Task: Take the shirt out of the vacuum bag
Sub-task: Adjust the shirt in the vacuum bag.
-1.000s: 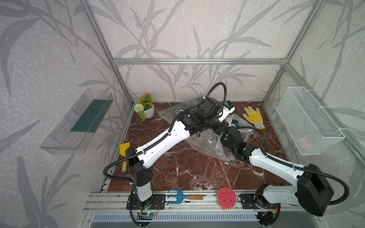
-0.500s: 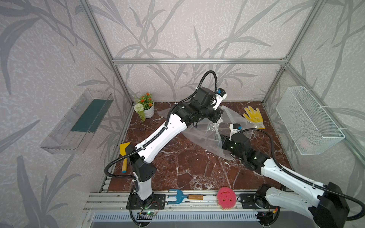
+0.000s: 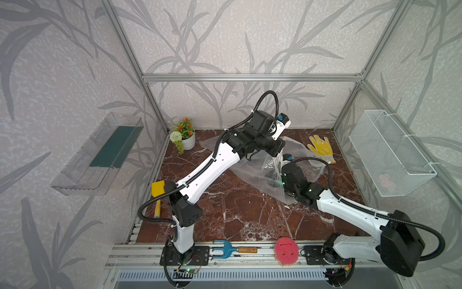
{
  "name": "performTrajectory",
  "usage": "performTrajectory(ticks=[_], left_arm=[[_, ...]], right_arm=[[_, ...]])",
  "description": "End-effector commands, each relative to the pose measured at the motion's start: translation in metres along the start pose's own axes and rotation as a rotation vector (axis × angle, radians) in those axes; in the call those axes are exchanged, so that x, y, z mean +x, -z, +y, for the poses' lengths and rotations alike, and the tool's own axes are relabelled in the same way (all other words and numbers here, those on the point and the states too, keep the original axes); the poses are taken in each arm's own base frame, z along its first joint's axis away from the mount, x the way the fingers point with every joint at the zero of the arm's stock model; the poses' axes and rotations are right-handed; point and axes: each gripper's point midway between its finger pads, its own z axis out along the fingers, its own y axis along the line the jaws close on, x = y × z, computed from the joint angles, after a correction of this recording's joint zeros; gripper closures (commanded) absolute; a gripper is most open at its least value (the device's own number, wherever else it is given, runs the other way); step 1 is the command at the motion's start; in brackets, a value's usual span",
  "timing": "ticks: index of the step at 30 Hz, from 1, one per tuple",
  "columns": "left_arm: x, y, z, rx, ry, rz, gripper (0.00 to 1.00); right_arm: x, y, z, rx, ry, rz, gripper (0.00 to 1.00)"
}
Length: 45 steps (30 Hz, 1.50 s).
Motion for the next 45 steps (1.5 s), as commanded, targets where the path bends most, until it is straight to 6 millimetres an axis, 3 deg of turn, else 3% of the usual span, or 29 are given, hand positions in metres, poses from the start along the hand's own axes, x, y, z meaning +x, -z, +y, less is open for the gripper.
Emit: performTrajectory(ticks=[1,6,13,17,22,26,32,34,39,43,45], left_arm=[[0.002,0.015,-0.011,0.036,-0.017,-0.004,1.00],[0.004,0.016,-0.018,0.074,0.003,0.001,1.00],[-0.017,0.036,-0.025,0.075,0.002,-0.060,1.00],[-0.029,0.044,-0.023,0.046,-0.010,-0.104,1.00],[-0.045,0.056,-0.019,0.001,-0.036,-0.140,1.00],[-0.056,0.067,-0.017,-0.028,-0.054,-0.171,1.00],[-0.063,0.073,-0.020,-0.026,-0.060,-0.195,1.00],[-0.064,0.073,-0.019,-0.029,-0.061,-0.199,1.00],[-0.059,0.062,-0.018,-0.020,-0.051,-0.175,1.00],[-0.056,0.055,-0.016,-0.014,-0.044,-0.162,1.00],[-0.057,0.054,-0.018,-0.004,-0.043,-0.163,1.00]], right_arm=[[-0.046,0.005,0.019,-0.043,0.024,-0.109,0.42],[-0.057,-0.009,0.012,-0.017,0.045,-0.131,0.42],[-0.036,-0.052,0.005,-0.046,0.028,-0.082,0.43],[-0.019,-0.062,-0.005,-0.029,0.028,-0.042,0.43],[0.012,-0.054,-0.037,0.050,0.000,0.009,0.43],[0.034,-0.036,-0.064,0.128,0.009,0.050,0.43],[0.039,-0.004,-0.085,0.223,0.054,0.066,0.43],[0.035,0.004,-0.082,0.237,0.122,0.070,0.43],[0.022,0.020,-0.044,0.181,0.312,0.035,0.41],[0.026,0.022,-0.009,0.091,0.455,0.036,0.41],[0.031,0.016,-0.005,0.096,0.504,0.059,0.41]])
